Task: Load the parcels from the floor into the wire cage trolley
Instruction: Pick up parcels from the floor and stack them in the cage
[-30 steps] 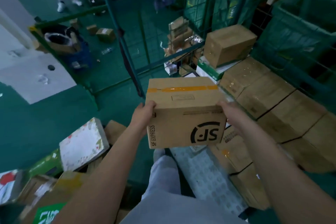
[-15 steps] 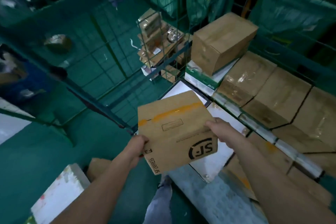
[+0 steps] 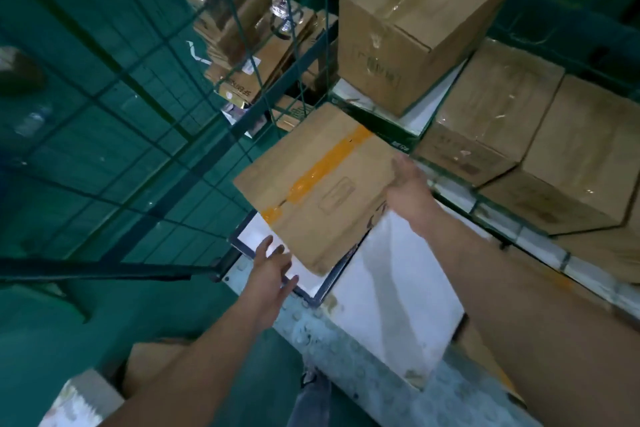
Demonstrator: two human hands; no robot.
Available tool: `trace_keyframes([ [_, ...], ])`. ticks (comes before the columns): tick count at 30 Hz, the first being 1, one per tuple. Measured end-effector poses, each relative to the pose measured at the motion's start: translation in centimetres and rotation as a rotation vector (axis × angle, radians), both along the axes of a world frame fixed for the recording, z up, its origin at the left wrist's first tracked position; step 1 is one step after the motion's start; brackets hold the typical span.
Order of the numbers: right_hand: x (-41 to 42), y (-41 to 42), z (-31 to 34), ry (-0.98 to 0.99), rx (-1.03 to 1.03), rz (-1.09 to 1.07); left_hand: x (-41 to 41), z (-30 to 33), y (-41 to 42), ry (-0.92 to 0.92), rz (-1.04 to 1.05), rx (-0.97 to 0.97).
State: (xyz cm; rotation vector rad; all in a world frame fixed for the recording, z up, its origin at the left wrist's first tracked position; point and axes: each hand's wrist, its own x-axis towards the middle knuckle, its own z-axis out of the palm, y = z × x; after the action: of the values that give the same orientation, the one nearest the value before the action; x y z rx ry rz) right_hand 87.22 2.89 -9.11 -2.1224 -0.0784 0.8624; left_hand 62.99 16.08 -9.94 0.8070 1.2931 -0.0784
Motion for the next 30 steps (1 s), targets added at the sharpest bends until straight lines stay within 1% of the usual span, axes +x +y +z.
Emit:
trace_keyframes([
  [3, -1.3, 1.1, -4.0, 0.165, 0.051, -0.155, 3.3, -3.3, 1.1, 0.005, -0.012, -0.080],
  [6, -2.0, 2.3, -7.3, 0.144, 0.098, -0.188, 6.1, -5.1, 2.2, -0.002, -0.080, -0.080],
  [9, -1.0, 3.7, -8.6, 0.123, 0.077, -0.209, 7.7, -6.1, 3.1, -0.005, -0.064, -0.068],
  [18, 1.3, 5.2, -8.8, 0.042, 0.076, -0.166, 9.2, -7.4, 3.8, -0.008, -0.148, -0.008],
  [24, 0.4, 4.8, -9.0, -0.079, 0.038, -0.111, 9.2, -7.2, 4.3, 0.027, -0.163, -0.019],
  [27, -0.6, 4.5, -8.2, -0.073, 0.005, -0.075, 8.2, -6.5, 4.5, 0.068, -0.161, -0.005],
  [30, -2.7, 4.0, -6.3, -0.001, -0.001, -0.043, 6.3, -4.7, 4.5, 0.122, -0.136, 0.019],
])
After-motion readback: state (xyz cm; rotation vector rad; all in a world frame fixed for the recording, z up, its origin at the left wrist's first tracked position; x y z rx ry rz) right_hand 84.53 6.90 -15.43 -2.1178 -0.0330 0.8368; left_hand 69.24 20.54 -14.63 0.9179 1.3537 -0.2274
